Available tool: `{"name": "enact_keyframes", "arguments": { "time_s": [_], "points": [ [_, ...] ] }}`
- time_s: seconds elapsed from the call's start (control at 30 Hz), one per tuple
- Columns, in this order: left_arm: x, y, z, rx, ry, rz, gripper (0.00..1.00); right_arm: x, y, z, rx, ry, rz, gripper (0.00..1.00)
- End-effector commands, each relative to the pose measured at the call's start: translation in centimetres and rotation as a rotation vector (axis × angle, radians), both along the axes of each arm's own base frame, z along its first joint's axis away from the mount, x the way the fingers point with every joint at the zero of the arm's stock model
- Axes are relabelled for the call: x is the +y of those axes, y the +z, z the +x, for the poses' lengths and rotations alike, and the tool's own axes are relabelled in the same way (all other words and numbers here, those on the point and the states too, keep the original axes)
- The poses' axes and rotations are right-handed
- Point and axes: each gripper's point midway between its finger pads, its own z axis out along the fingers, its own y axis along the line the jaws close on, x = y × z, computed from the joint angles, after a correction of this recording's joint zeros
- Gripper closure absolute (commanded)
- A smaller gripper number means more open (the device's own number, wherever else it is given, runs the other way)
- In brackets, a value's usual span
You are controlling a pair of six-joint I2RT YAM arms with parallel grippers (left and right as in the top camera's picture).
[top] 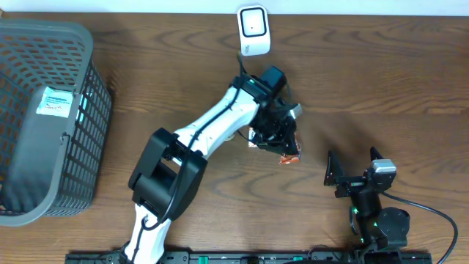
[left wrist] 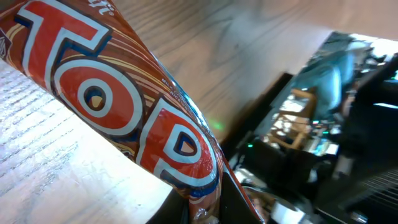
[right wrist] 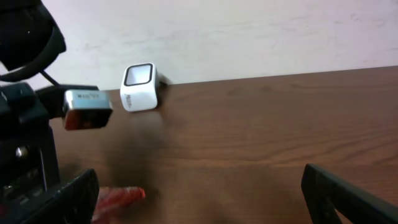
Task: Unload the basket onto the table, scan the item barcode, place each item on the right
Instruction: 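Hold the TOP bar under the scanner, then drop it right of the tissues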
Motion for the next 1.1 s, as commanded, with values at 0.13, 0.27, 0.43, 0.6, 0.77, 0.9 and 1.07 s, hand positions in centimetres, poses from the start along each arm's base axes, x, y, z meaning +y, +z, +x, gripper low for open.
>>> {"name": "enact_keyframes", "arguments": {
  "time_s": [0.13, 0.27, 0.43, 0.6, 0.77, 0.9, 1.07],
  "points": [
    [0.5, 1.1, 1.6, -0.014, 0.025, -0.073, 0.92, 0.1, -0.1, 0.0, 0.005, 0.003, 0.011, 0.01],
    [0.8, -0.9, 3.3, -0.168, 0.027, 0.035, 0.92, 0.1, -0.1, 0.0, 0.005, 0.003, 0.011, 0.01],
    [1.6, -4.0, 5.9, -0.456, 0.023, 0.296, 0.92, 0.1, -0.1, 0.0, 0.005, 0.003, 0.011, 0.01],
    [-0.4, -4.0, 6.9, -0.548, 0.148, 0.362, 0.92, 0.1, -0.1, 0.0, 0.005, 0.003, 0.011, 0.01],
    [-0.5, -3.7, 9.2, -0.577, 0.531, 0.492, 0.92, 0.1, -0.1, 0.0, 0.005, 0.003, 0.011, 0.01],
    [0.4, -3.8, 10.1, -0.497, 0.806, 0.538, 0.92, 0.1, -0.1, 0.0, 0.005, 0.003, 0.011, 0.01],
    [0.0, -5.6, 10.4, -0.336, 1.054, 0.536, 0.92, 0.1, -0.1, 0.0, 0.005, 0.003, 0.011, 0.01]
  ]
}}
